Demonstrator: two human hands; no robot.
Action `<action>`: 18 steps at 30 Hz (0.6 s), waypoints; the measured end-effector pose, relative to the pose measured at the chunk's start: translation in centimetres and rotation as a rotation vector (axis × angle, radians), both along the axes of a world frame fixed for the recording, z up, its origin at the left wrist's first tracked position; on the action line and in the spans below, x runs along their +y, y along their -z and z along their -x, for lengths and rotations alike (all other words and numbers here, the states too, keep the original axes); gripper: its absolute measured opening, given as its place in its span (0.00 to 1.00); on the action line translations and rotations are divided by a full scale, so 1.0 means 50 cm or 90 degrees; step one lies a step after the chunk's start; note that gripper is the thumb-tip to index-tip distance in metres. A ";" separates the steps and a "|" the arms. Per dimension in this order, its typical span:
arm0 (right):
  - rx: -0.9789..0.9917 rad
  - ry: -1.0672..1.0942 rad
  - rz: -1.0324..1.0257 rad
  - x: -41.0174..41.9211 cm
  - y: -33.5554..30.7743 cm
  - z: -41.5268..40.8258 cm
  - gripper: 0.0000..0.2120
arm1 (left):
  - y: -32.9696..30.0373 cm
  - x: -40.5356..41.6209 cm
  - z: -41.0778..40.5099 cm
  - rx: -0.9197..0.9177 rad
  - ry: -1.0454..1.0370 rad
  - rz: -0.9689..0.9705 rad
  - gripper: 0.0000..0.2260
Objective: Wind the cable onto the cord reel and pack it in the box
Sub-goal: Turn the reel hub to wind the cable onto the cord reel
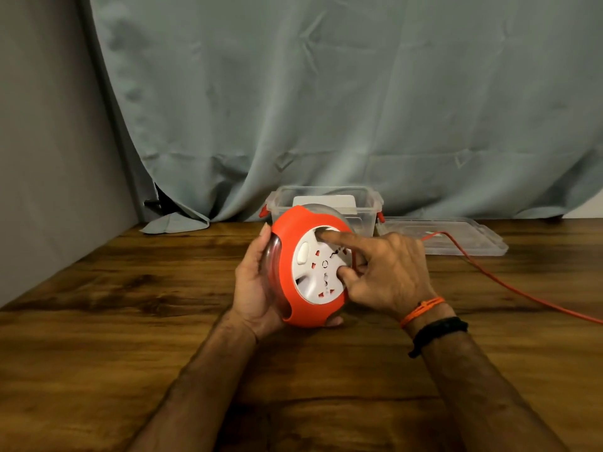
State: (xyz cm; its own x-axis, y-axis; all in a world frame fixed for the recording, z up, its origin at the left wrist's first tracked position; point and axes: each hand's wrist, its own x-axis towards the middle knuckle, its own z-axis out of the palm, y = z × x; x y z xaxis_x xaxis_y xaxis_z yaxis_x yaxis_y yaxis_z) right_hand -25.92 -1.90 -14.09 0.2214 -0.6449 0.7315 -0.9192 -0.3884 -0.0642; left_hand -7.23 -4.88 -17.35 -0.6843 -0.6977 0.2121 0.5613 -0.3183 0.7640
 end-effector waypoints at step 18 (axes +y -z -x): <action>-0.177 0.111 -0.075 -0.003 0.027 -0.070 0.31 | -0.004 -0.002 0.013 0.056 -0.233 0.021 0.29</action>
State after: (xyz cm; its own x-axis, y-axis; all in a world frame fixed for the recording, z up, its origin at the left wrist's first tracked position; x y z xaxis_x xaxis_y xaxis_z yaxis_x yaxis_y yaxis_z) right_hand -22.44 -2.05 -15.44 -0.0970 -0.7392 0.6664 -0.9124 -0.2015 -0.3562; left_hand -7.87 -4.99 -17.15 -0.3685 -0.8846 0.2857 0.6978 -0.0601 0.7138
